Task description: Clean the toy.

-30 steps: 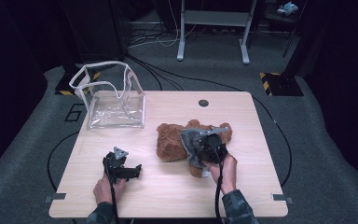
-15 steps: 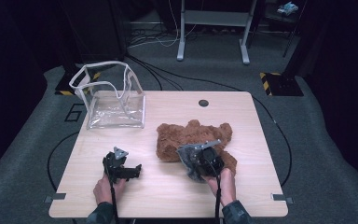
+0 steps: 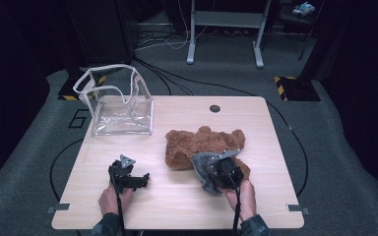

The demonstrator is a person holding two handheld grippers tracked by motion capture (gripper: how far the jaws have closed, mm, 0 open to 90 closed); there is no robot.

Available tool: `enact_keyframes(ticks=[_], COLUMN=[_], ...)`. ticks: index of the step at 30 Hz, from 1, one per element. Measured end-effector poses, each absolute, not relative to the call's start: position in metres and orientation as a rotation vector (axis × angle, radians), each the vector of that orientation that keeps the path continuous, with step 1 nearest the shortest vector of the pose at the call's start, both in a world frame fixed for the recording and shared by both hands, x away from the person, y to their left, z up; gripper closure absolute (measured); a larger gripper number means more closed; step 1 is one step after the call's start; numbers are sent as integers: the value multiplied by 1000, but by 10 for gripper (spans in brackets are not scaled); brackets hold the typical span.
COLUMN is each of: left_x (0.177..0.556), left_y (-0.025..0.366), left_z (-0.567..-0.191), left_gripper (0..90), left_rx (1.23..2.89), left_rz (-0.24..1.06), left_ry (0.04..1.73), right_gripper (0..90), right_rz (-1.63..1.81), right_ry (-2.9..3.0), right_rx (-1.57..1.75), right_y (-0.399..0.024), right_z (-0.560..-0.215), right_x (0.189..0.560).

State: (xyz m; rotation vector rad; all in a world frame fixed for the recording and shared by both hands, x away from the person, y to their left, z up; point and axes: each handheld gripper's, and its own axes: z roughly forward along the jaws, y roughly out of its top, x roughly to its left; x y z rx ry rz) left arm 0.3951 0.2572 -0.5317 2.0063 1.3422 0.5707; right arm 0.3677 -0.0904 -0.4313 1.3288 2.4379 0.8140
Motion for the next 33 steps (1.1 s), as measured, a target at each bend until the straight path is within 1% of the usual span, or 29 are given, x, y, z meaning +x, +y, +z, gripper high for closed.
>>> enact_keyframes(ticks=[5, 7, 11, 27, 30, 33], left_x=[395, 395, 395, 395, 395, 395], left_y=[257, 257, 257, 257, 257, 257], left_z=[-532, -532, -532, -532, -532, -532], left_gripper=[1, 0, 0, 0, 0, 0], left_rx=[2006, 2006, 2006, 2004, 2006, 2006], left_rz=[570, 570, 570, 571, 571, 570], left_ry=[1343, 1342, 1342, 1345, 1342, 1343], right_gripper=[715, 715, 716, 722, 722, 722], right_rz=[897, 899, 857, 748, 775, 833], right_ry=[2339, 2332, 2374, 2512, 2515, 2496], right_rx=[1275, 1285, 1299, 1287, 1292, 1266], right_y=[-74, -69, -59, -56, -57, -60], right_z=[-404, -404, -418, -465, -464, -447], right_x=[382, 389, 402, 363, 362, 364])
